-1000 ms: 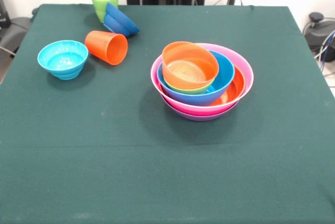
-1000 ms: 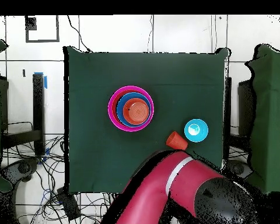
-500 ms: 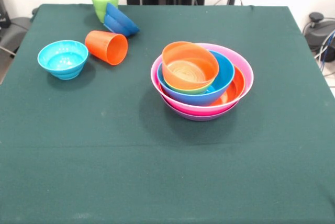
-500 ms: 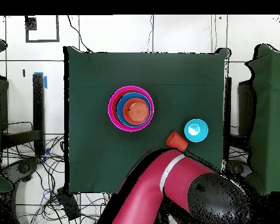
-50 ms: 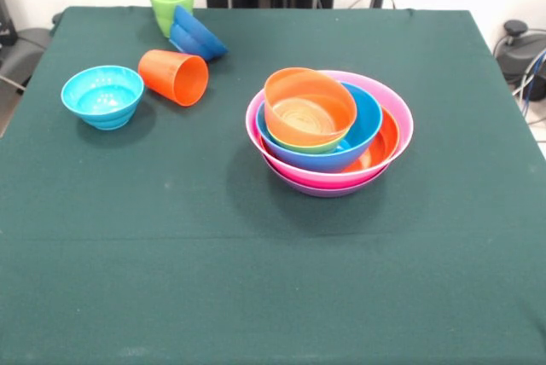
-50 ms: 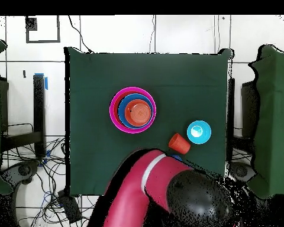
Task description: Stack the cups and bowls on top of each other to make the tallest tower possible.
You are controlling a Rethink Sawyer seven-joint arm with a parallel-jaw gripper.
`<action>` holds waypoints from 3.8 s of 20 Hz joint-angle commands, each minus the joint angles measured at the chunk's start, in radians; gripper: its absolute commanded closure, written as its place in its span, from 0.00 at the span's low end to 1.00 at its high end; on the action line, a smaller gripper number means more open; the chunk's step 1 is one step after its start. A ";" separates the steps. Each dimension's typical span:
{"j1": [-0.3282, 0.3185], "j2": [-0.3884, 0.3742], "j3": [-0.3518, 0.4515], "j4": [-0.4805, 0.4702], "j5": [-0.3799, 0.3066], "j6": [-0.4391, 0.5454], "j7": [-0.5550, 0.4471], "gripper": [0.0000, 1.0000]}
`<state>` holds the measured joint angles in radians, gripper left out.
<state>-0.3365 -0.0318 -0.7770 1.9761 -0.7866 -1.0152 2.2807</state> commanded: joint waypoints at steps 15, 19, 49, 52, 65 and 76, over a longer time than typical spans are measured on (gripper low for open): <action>0.222 -0.115 0.086 -0.085 0.009 0.267 0.053 0.00; 0.220 -0.146 0.109 -0.113 -0.036 0.320 0.071 0.00; 0.009 -0.050 0.116 -0.041 0.037 0.004 -0.195 0.00; 0.009 -0.026 0.120 -0.057 0.047 -0.013 -0.192 0.00; 0.042 0.006 0.118 -0.167 -0.027 0.024 -0.106 0.00; 0.025 0.018 0.141 -0.239 -0.105 0.025 -0.063 0.00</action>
<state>-0.3179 -0.0525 -0.7979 1.9151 -0.8462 -1.0166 2.2807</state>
